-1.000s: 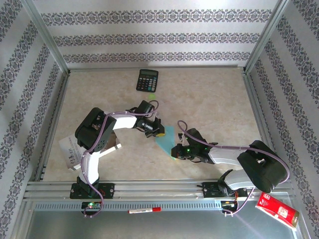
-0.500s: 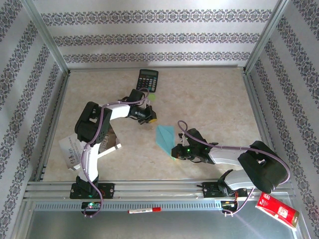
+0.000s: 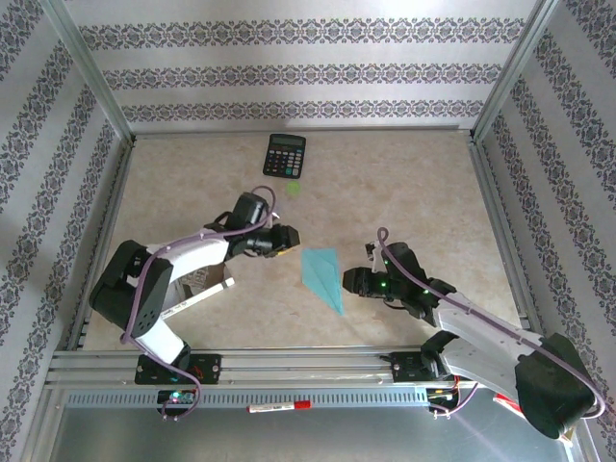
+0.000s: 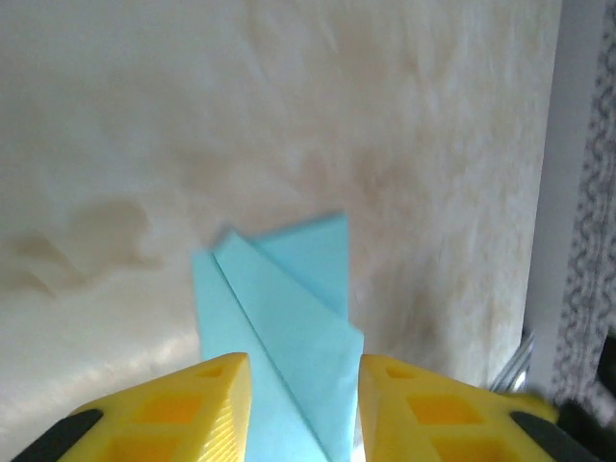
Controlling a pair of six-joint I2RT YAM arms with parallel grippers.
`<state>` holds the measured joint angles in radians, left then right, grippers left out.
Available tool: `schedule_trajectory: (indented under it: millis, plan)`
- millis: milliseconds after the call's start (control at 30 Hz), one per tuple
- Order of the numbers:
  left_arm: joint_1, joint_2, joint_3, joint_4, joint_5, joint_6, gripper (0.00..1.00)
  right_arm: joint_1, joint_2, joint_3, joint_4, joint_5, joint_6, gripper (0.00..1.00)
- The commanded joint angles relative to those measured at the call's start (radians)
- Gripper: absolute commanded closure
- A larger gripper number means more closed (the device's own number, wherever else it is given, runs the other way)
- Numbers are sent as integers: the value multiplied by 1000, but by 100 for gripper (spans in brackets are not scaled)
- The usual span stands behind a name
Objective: Fold a paper plane with a square sheet of paper (pick it up from the middle)
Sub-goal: Fourth fold the wing at the center of the table, then turn over the paper at the center of the table.
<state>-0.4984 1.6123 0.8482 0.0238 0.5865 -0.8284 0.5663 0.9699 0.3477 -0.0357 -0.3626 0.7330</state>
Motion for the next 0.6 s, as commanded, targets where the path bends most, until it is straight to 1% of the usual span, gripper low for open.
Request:
schedule_trajectory:
  millis: [0,67,167,233,300,400,567]
  plan:
    - [-76,7,-46,94,-10,-33,61,0,79,65,-32,78,-35,61]
    - [-113,38,-41,103,-7,-30,60,-19,152,95,-22,79,-37,60]
    - [-123,84,-28,110,2,-27,60,-28,265,109,102,-18,-19,65]
    - [-123,100,-24,98,-6,-18,60,-13,328,144,86,-10,-48,67]
    - [-123,109,-29,96,-5,-11,60,-7,367,159,107,-26,-68,68]
    - [-123,120,-33,90,-12,-11,60,18,416,186,136,-51,-82,66]
    - [-122,124,-34,91,-13,-12,60,35,483,201,146,-38,-91,66]
